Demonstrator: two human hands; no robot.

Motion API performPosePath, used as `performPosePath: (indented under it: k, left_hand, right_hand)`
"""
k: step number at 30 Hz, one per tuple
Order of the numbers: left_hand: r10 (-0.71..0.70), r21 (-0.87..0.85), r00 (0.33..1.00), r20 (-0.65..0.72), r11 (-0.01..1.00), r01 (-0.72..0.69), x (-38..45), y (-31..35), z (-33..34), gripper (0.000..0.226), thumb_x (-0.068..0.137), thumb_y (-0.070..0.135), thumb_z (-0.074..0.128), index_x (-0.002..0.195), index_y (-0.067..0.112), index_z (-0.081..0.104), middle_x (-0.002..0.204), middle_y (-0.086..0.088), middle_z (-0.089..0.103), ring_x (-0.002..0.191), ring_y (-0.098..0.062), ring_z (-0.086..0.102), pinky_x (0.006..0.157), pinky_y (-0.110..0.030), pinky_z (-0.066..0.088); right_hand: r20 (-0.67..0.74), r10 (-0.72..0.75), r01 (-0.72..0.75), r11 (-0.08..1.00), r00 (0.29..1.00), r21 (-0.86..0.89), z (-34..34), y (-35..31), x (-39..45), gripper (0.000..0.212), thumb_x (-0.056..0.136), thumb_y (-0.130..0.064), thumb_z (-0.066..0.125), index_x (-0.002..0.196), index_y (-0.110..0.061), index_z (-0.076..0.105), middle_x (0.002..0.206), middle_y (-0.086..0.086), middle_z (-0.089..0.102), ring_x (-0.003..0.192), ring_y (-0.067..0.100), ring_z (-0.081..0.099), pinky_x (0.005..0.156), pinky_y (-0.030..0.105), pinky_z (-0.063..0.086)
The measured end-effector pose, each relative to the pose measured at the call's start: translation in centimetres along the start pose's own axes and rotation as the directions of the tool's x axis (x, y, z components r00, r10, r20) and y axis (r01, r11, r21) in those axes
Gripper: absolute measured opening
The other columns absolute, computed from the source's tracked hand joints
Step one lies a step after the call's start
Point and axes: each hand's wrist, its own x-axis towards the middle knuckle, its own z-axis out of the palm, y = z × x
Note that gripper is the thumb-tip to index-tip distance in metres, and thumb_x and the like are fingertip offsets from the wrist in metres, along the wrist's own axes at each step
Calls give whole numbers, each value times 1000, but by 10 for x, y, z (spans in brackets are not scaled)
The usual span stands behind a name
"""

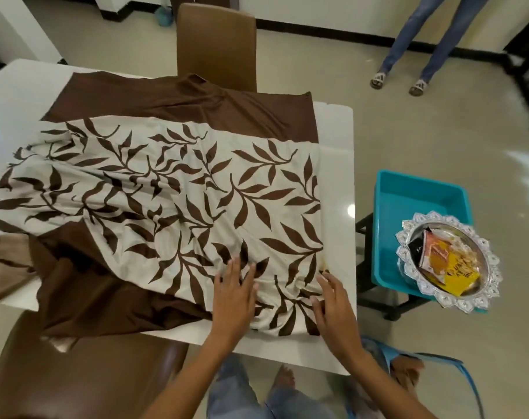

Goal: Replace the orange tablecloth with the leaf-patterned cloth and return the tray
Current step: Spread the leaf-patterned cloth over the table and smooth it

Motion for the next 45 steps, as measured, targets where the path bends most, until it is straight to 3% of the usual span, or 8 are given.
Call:
performPosePath:
  k: [6, 12, 15, 17, 25, 38, 41, 45]
  left_hand:
    - [459, 78, 878, 136, 879, -471, -18, 47, 29, 41, 90, 53, 41, 126, 38, 55, 150, 0, 34, 141, -22, 23, 112, -49, 27]
    - [210, -458, 976, -63, 863, -215, -13, 60, -1, 33, 93, 40, 45, 109, 25, 70, 139, 10, 48, 135, -5, 35, 111, -27, 28]
    - [-156, -875, 986, 61, 468, 128, -11, 70, -32, 44, 91, 49, 52, 100, 12, 73, 106, 3, 69, 103, -10, 61, 88, -27, 46]
    - [-294, -930, 952, 90, 317, 186, -5, 69, -49, 56, 90, 53, 50, 89, 0, 69, 82, -7, 67, 78, -22, 60, 69, -30, 46]
    - [-344, -943, 913, 218, 166, 288, 5, 67, -83, 36, 100, 31, 38, 112, 14, 67, 105, 2, 72, 99, -6, 65, 72, -10, 47]
    - [-453, -881, 891, 26, 411, 235, 29, 30, -115, 12, 94, 21, 56, 93, 19, 67, 93, 2, 68, 91, -12, 63, 69, -15, 48]
    - [-470, -857, 883, 21, 446, 258, 39, 25, -118, 17, 95, 23, 53, 98, 13, 67, 97, 0, 67, 95, -12, 61, 66, -13, 46]
    - [-294, -640, 943, -158, 757, 129, 40, 31, -127, 12, 94, 28, 53, 92, 19, 61, 75, 8, 63, 69, -2, 59, 55, -11, 42]
  right_hand:
    - [23, 17, -17, 1000, 1000, 12, -14, 15, 10, 39, 95, -27, 50, 133, -19, 47, 143, 1, 41, 129, 15, 42, 106, 35, 38]
    - [-58, 222, -201, 947, 973, 251, -38, 11, 27, 36, 96, -32, 44, 126, -14, 51, 131, 5, 52, 119, 17, 51, 100, 39, 46]
    - [15, 324, -300, 857, 946, 418, -45, 3, 37, 40, 91, -44, 40, 117, -17, 55, 112, 3, 64, 103, 17, 62, 92, 38, 52]
    - [98, 367, -363, 780, 925, 510, -46, -8, 45, 40, 90, -47, 38, 107, -17, 58, 99, 3, 68, 88, 14, 67, 83, 35, 55]
    - [448, 377, -583, 441, 811, 683, -52, -68, 90, 29, 87, -47, 58, 96, -22, 68, 100, 6, 70, 91, 21, 68, 80, 39, 57]
    - [314, 131, -340, 414, 940, 844, -111, -113, 138, 44, 81, -13, 70, 123, -17, 57, 114, -1, 67, 104, 11, 64, 82, 28, 56]
    - [288, 112, -292, 628, 951, 721, -108, -120, 139, 58, 82, -19, 71, 134, -22, 46, 121, -9, 59, 107, 7, 59, 86, 22, 52]
    - [169, 294, -333, 706, 941, 625, -92, -120, 126, 59, 85, -38, 64, 135, -23, 37, 124, -3, 53, 106, 13, 54, 79, 19, 50]
